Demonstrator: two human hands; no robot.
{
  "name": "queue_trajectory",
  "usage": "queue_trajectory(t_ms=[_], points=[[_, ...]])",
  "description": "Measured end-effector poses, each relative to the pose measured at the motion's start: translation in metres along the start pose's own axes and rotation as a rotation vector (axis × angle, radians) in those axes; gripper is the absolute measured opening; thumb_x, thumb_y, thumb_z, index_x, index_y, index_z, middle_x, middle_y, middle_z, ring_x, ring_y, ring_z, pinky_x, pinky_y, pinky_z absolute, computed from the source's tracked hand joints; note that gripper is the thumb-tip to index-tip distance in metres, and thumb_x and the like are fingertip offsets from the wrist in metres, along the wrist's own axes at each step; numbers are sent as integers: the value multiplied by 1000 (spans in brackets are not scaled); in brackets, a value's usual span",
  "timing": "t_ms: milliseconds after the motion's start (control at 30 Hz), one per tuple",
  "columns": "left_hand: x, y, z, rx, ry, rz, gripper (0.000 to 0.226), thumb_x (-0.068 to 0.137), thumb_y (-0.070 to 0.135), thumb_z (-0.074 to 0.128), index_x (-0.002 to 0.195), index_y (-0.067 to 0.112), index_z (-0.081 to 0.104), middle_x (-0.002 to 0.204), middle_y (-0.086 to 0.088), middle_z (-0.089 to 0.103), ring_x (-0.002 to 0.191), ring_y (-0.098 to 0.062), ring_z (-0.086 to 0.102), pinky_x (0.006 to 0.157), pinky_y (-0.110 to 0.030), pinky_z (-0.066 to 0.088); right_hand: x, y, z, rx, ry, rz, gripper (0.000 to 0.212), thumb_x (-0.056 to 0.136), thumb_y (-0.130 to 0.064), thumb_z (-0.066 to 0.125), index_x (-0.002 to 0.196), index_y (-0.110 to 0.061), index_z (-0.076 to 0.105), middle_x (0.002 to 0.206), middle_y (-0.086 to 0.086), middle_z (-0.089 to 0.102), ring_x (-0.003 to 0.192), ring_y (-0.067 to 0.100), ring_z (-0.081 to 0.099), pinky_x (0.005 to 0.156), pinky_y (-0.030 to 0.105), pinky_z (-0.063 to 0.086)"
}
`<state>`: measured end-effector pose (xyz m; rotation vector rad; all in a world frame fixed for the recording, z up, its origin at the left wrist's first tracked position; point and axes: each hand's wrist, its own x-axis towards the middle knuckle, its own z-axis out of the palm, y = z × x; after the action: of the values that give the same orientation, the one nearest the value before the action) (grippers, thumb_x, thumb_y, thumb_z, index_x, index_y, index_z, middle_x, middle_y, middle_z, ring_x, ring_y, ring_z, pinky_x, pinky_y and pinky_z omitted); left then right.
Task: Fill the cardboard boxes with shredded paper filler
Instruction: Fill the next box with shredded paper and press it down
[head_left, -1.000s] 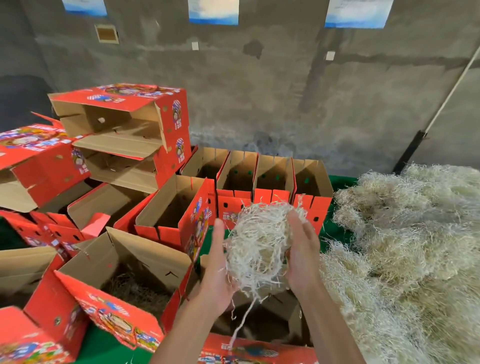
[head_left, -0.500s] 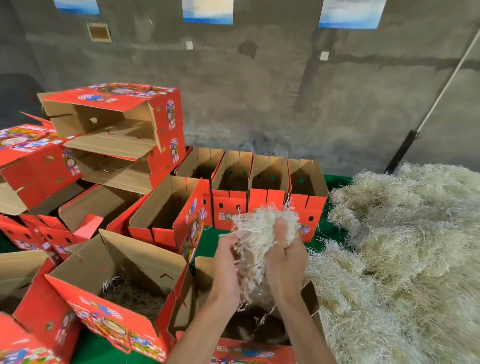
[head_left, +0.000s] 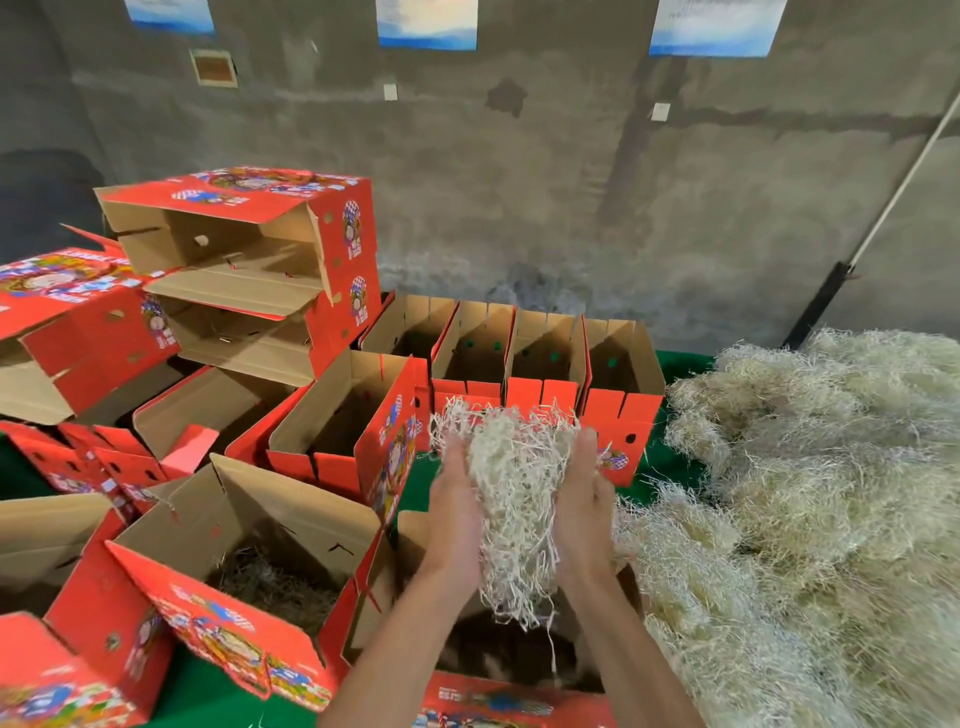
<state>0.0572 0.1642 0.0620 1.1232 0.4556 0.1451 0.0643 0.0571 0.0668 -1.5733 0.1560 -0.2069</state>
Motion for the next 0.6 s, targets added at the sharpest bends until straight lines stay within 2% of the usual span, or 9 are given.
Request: queue_trajectory(t_ms=[33, 100, 167, 267, 333, 400, 467, 533, 600], points=[[-4, -5, 5, 41, -38, -15, 42, 87, 74, 51, 121, 49, 53, 119, 23, 53, 104, -2, 48, 96, -32, 32, -2, 2, 2, -20, -30, -6, 54, 93, -80, 26, 80, -34, 51, 74, -9, 59, 75, 6, 58, 83, 20, 47], [2, -3, -5, 117, 3, 3, 50, 82, 78, 54, 120, 45, 50, 111, 14, 56, 98, -5, 51, 83, -28, 38, 1, -2, -9, -25, 28, -52, 57, 94, -78, 25, 62, -38, 50, 57, -11, 54, 50, 7, 50, 57, 21, 46], [18, 7, -31, 92, 132, 89, 44, 78, 73, 63, 92, 32, 57, 79, 7, 51, 73, -9, 51, 66, -26, 35, 11, -4, -31, -28, 125, -79, 67, 97, -72, 27, 45, -31, 32, 41, -13, 27, 36, 8, 22, 41, 22, 24], [28, 15, -48, 50, 142, 202, 47, 87, 61, 62, 60, 28, 43, 55, 9, 31, 51, -11, 26, 52, -26, 26, 20, -2, -47, -56, 181, -89, 64, 95, -76, 30, 59, -23, 24, 45, -11, 21, 42, 13, 18, 45, 31, 23], [26, 16, -42, 110, 113, 248, 42, 91, 63, 57, 65, 30, 53, 60, 9, 42, 53, -7, 37, 58, -24, 32, 19, -6, -44, -13, 167, -75, 65, 90, -83, 31, 60, -26, 29, 47, -8, 27, 44, 13, 24, 48, 33, 28], [28, 14, -39, 224, 107, 245, 33, 93, 66, 50, 87, 36, 63, 78, 17, 59, 71, 4, 52, 68, -18, 39, 19, -9, -39, 86, 58, -57, 60, 92, -81, 29, 67, -32, 55, 63, -1, 56, 58, 12, 50, 63, 32, 46], [29, 13, -38, 272, 103, 257, 35, 95, 61, 50, 95, 27, 61, 81, 15, 62, 74, -1, 56, 68, -14, 45, 16, -15, -35, 248, -118, 10, 60, 95, -72, 30, 113, -31, 70, 105, 2, 73, 93, 15, 66, 92, 40, 53], [24, 12, -32, 274, 69, 257, 40, 96, 53, 56, 98, 13, 56, 85, -1, 64, 78, -17, 62, 74, -27, 53, 8, -21, -26, 316, -269, 1, 51, 98, -57, 33, 103, -24, 71, 89, 3, 73, 81, 18, 67, 80, 36, 59], [14, 7, -20, 156, -2, 234, 40, 90, 50, 64, 96, 11, 57, 88, -6, 64, 82, -23, 63, 76, -32, 52, -1, -24, -14, 182, -308, -34, 50, 106, -47, 33, 99, -8, 63, 71, 7, 67, 65, 25, 67, 61, 35, 59]])
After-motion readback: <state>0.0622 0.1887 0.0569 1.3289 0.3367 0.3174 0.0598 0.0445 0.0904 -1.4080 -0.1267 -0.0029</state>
